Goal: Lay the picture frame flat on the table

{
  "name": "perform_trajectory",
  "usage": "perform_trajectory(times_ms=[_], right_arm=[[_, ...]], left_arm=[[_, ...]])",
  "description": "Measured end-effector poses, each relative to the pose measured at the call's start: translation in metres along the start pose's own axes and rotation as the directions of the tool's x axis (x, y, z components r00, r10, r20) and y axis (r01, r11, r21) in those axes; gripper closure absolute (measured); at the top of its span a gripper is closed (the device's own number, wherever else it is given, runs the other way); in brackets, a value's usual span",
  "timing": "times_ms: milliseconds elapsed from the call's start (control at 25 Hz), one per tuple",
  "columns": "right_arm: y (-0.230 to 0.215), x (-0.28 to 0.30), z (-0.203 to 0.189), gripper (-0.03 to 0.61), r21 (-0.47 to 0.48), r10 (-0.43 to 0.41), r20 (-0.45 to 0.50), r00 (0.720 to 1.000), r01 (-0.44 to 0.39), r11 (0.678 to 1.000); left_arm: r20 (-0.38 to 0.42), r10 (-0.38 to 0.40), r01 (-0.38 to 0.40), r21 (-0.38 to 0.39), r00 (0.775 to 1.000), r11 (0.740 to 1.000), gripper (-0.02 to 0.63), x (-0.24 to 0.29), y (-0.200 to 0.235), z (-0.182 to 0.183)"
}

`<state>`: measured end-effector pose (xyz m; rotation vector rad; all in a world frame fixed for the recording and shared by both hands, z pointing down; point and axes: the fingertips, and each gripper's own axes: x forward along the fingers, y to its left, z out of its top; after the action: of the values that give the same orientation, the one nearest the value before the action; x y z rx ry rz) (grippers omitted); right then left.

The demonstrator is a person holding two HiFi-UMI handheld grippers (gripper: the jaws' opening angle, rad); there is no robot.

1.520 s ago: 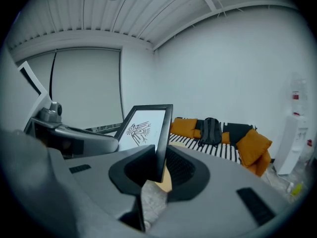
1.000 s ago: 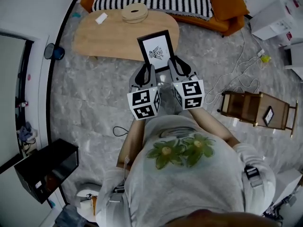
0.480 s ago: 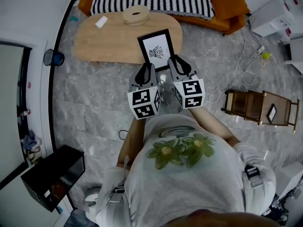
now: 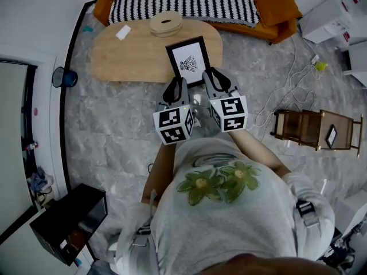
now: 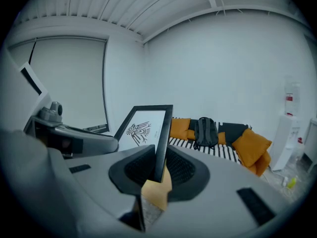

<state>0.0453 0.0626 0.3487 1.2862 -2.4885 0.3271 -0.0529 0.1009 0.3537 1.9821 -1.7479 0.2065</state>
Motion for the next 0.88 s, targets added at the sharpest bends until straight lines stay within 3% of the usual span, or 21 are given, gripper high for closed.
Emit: perform_trajectory(times_ms=[320,880], right_arm=[[-0.004,0.004,-0.005,0.500,0.009,-0.009,-0.012,1.000,0.009,1.000],[-0.011,0.052,0.004,0.501,0.024,0.032,-0.005,0.999,-0.032,0.999]], left_arm=[[-0.018,-0.025,0.025,0.007,1.000,1.000,0.518,0.009,0.000,-0.003],[-0.032,0.004,-0.004,0.013,0.999,1.000,0.517,0.044,0.024,0.011]])
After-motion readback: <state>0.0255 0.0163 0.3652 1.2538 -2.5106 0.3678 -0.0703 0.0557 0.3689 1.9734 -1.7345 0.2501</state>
